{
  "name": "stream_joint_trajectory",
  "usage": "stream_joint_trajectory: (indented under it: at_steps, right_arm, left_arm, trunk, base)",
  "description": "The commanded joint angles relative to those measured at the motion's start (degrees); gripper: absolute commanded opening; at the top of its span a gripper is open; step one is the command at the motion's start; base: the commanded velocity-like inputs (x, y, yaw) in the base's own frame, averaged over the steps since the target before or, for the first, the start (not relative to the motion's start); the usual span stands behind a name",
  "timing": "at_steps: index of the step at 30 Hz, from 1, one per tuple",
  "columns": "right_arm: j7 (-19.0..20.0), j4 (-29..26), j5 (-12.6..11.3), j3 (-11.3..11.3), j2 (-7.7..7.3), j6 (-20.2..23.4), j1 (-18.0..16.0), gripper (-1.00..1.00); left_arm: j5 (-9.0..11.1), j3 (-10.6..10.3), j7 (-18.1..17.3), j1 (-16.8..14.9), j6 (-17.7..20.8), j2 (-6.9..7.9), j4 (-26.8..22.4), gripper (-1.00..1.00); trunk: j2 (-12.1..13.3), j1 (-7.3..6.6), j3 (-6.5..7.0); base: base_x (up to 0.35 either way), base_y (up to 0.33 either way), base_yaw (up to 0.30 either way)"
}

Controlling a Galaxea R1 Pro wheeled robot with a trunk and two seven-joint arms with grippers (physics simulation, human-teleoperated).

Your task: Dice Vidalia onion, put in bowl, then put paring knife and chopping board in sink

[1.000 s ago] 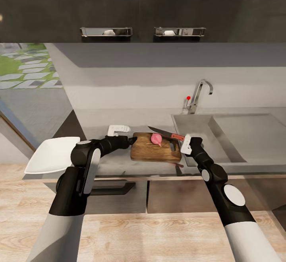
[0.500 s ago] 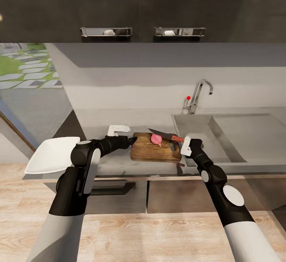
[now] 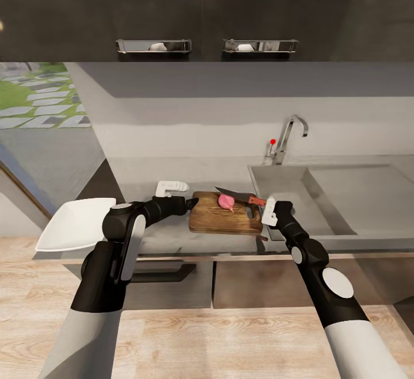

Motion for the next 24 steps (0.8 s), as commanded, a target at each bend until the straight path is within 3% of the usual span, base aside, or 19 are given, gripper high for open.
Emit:
stream_joint_trajectory:
  at_steps: [1,24]
  right_arm:
    - [0.18,-0.08,0.49,0.01,-0.03,-0.17,-0.05,-1.00]
    - [0.19,-0.08,0.50,0.01,-0.03,-0.20,-0.03,-1.00]
  left_arm:
    - [0.23,0.04,0.04,-0.07,0.33,-0.02,-0.04,1.00]
    - [0.23,0.05,0.04,-0.06,0.33,-0.02,-0.04,1.00]
  trunk:
    - [-0.11,0.03,-0.11]
    - [-0.11,0.03,-0.11]
  base:
    - [0.000,0.000,0.000]
    - [0.000,0.000,0.000]
